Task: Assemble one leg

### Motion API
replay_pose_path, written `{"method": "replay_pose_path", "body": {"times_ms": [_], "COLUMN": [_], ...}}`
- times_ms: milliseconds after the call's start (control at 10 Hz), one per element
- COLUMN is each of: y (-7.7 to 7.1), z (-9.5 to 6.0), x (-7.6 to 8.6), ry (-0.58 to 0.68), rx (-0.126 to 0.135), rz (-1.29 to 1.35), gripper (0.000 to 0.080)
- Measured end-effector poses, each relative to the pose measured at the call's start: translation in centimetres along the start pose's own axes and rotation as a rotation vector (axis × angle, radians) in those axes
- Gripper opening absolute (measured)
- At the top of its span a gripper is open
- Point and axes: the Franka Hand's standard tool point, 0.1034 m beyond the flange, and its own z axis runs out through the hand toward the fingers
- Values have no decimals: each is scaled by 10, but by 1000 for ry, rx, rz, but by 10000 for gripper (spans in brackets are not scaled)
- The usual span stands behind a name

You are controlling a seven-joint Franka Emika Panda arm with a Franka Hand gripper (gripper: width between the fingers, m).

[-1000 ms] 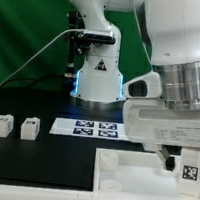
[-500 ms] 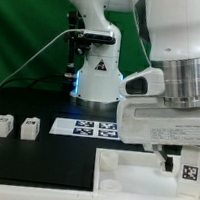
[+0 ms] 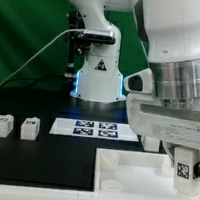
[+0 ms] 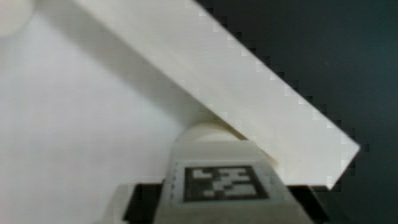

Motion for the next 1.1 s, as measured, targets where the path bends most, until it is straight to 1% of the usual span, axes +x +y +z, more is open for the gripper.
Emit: {"method": "replay_pose_path", "body": {"times_ms": [100, 300, 400, 500, 600, 700, 800, 900, 1000, 1100], "y": [0, -3, -3, -4, -4, -4, -3, -2, -2, -2], "z": [1, 1, 1, 1, 1, 2, 3, 5, 5, 6], "x": [0, 0, 2, 3, 2, 2, 0, -5, -8, -12], "ry": [-3, -7, -11, -21, -21, -20, -20, -20, -16, 0], "rx": [3, 19, 42, 62, 62, 61, 58, 49, 39, 16], "rz": [107, 434, 636, 735, 723, 700, 652, 583, 438, 240], "gripper": [271, 271, 271, 271, 271, 349, 532, 532, 625, 643]}}
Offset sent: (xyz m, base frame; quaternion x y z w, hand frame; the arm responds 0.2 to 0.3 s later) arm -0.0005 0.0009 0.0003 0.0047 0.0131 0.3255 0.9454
